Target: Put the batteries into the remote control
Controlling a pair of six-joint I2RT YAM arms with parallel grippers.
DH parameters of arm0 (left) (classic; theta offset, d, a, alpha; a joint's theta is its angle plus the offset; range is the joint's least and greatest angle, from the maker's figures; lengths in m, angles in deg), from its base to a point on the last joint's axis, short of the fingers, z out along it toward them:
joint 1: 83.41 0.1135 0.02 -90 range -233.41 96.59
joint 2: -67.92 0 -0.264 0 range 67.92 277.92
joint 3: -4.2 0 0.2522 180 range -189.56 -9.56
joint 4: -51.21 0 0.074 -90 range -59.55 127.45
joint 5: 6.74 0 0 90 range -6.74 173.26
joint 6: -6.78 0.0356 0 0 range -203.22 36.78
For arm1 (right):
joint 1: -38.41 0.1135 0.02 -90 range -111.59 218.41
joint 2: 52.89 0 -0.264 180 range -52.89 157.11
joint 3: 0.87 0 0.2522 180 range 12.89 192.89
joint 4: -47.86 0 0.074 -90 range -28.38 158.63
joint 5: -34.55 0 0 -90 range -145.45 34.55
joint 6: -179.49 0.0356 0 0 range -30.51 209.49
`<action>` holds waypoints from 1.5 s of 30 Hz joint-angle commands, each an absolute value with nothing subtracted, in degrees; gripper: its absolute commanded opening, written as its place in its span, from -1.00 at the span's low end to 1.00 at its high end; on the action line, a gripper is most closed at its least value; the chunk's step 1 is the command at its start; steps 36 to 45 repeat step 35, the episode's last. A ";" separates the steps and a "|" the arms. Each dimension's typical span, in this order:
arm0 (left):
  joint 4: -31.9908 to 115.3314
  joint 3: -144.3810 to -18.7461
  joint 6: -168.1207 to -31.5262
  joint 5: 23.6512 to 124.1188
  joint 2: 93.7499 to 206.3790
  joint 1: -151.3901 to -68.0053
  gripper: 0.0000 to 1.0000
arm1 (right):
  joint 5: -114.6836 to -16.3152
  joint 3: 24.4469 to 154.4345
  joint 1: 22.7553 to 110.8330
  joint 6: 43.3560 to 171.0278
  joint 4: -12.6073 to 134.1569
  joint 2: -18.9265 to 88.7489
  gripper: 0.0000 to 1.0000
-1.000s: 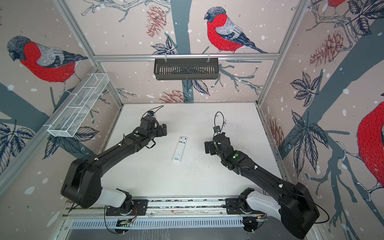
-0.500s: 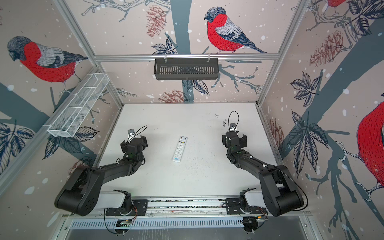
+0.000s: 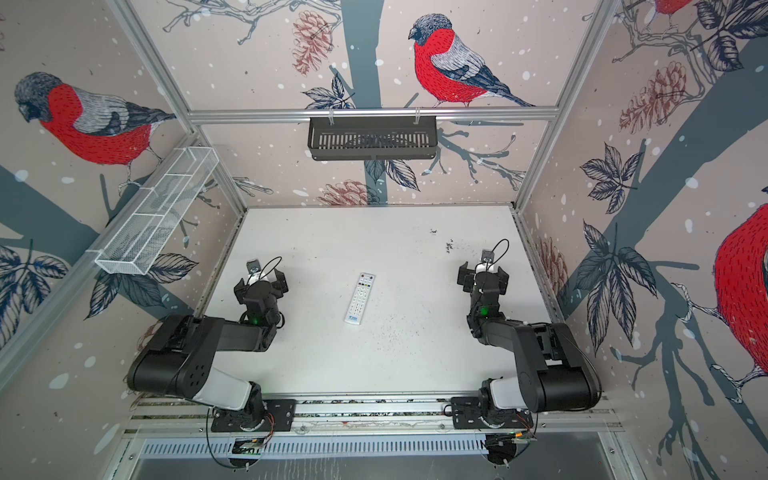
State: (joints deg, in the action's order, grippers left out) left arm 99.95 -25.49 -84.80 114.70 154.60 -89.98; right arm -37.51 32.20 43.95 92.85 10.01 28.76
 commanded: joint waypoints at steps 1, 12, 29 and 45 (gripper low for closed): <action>107.53 -25.46 -84.91 111.21 155.34 -89.66 0.93 | -39.18 30.93 42.16 93.44 1.30 31.98 0.99; 117.09 -21.58 -83.74 108.32 158.35 -89.42 0.95 | -46.16 27.39 39.57 93.92 -4.81 33.06 0.99; 116.41 -21.94 -83.60 108.37 158.34 -89.66 0.95 | -45.08 26.42 40.08 93.71 -6.84 33.02 0.99; 116.95 -21.44 -83.48 108.31 158.11 -89.82 0.95 | -45.08 26.42 40.10 93.66 -6.84 33.09 0.99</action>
